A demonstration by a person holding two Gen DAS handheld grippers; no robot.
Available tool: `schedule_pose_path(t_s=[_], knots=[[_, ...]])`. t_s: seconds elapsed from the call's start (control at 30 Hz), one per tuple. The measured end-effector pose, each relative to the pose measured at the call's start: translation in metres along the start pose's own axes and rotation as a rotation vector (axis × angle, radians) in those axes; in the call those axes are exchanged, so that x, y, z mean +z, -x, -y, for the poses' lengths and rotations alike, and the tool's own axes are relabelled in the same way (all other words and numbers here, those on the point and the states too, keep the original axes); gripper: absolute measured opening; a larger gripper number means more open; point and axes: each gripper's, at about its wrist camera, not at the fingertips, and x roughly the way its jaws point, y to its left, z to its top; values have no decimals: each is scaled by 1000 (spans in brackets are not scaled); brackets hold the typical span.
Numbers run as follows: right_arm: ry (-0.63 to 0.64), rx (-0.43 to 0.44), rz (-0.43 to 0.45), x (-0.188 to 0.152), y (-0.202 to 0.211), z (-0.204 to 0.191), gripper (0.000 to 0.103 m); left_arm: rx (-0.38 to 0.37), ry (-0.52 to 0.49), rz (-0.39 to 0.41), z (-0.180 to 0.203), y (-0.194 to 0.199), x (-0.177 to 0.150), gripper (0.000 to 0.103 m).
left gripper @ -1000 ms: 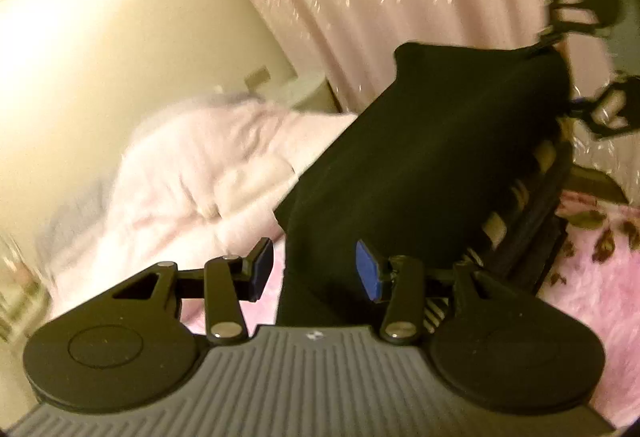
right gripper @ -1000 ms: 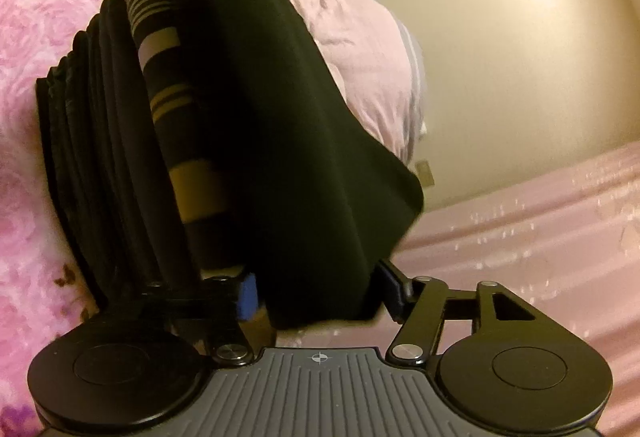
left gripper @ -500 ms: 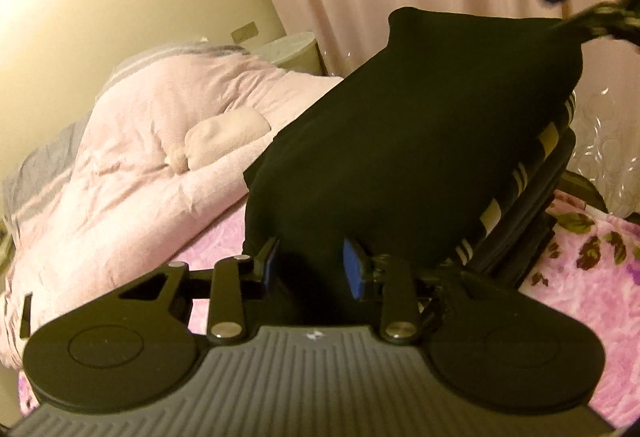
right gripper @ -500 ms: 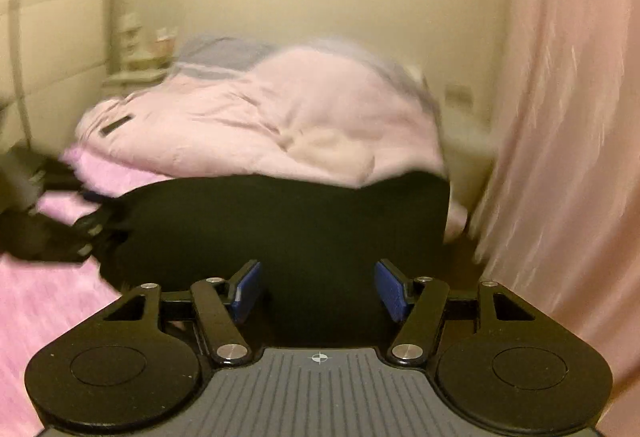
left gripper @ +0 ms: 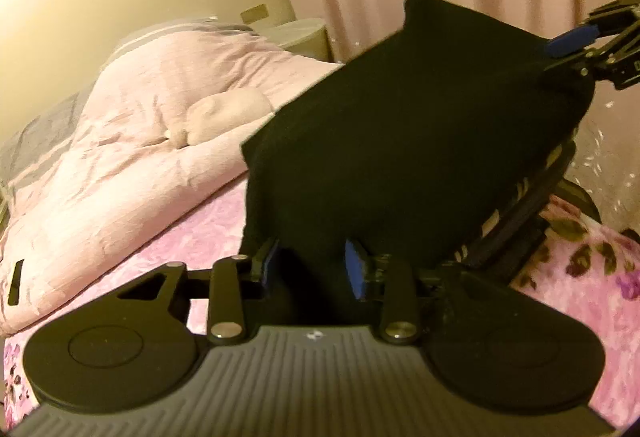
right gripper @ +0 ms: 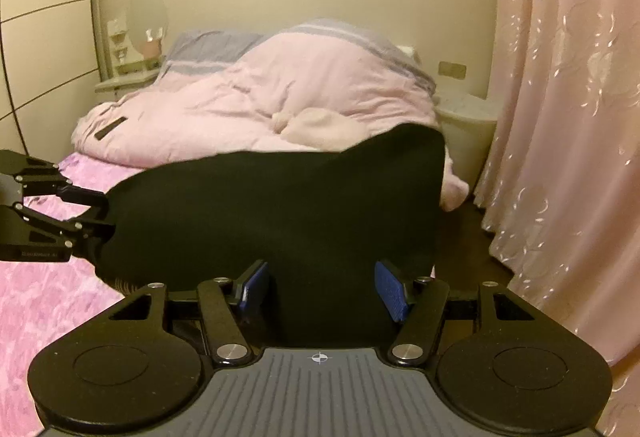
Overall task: Fold clothes
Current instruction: 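Open both tools and release the jacket on the stack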
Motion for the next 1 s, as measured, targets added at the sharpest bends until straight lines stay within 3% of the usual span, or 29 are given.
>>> schedule_pose_path(t_s=[0.1,0.3,0.37,0.5,0.6,0.8,1.0], knots=[[-2,-17,24,1,13,-2,80,11,13,-2,-3,1,4,45],[-46,-50,34,-16,52,-12,83,26,62,29,-4,33,3,58],[-100,-61,7,-29,65,-18,95,27,117,24,-3,47,-4,68],[-206,-81,-87,-56,74,-31,97,24,258,-24,9,68,-23,91],[-278,-83,-144,-69,78,-38,97,29,360,-66,24,80,-40,100],[-313,-71,-167,-65,90,-47,97,55,531,-111,40,106,-63,101],[-306,-112,-118,-64,119,-65,97,26,475,-129,48,130,-68,100]])
